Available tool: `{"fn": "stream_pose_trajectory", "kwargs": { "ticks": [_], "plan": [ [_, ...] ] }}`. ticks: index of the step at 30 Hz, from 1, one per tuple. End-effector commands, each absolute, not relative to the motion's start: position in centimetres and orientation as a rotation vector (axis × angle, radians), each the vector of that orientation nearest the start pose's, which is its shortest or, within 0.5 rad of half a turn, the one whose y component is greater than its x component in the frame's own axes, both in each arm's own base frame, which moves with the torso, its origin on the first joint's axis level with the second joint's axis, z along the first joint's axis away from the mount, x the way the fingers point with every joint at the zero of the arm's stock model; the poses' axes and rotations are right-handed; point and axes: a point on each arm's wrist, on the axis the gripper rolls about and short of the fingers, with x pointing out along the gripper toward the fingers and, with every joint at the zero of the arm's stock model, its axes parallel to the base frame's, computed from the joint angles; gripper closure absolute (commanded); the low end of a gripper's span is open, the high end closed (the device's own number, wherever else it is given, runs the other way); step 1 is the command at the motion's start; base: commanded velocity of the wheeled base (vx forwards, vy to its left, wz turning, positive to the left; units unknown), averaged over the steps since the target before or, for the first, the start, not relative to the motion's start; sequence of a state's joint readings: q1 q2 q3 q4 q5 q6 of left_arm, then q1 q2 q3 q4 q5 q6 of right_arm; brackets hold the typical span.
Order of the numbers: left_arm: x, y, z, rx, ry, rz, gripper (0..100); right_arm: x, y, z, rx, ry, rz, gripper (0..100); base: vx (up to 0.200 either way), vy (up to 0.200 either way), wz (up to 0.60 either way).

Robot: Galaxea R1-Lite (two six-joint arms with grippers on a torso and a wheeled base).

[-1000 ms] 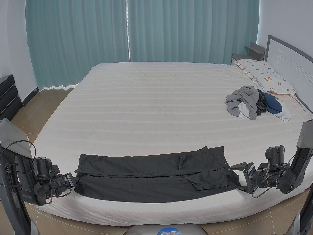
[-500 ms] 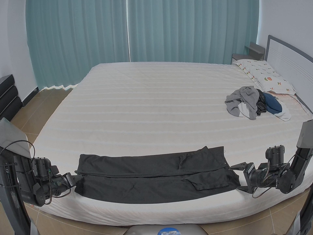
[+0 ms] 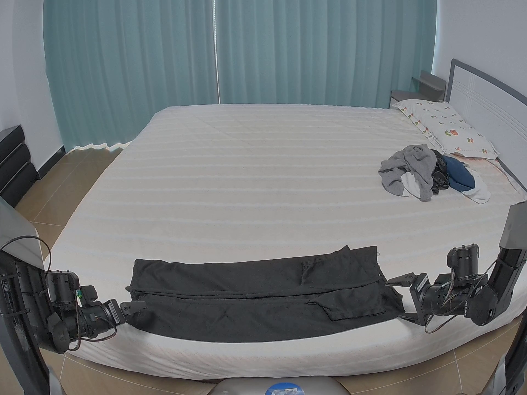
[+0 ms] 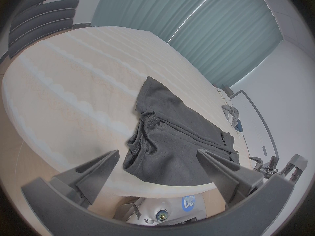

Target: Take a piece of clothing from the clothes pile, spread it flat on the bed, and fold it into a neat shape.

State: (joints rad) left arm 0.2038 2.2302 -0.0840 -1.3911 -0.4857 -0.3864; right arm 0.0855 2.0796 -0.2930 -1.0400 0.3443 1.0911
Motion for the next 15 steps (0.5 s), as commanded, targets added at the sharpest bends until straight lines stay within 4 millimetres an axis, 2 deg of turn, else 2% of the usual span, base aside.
{"fn": "stream_pose_trajectory", "kwargs": {
  "ticks": [1,5,15],
  "plan": [
    [22.2,3.6,-2.4,-0.629,0.781,-0.119,100,25.5,3.0,0.6,1.118,0.902,-0.039,0,0.0,0.0,0.0],
    [22.3,4.2,-3.1,-0.621,0.793,-0.101,100,25.5,3.0,0.6,1.116,0.902,-0.038,0,0.0,0.0,0.0],
    [21.2,4.8,-3.0,-0.605,0.801,-0.069,100,25.5,3.0,0.6,1.118,0.899,-0.037,0,0.0,0.0,0.0]
  ]
}}
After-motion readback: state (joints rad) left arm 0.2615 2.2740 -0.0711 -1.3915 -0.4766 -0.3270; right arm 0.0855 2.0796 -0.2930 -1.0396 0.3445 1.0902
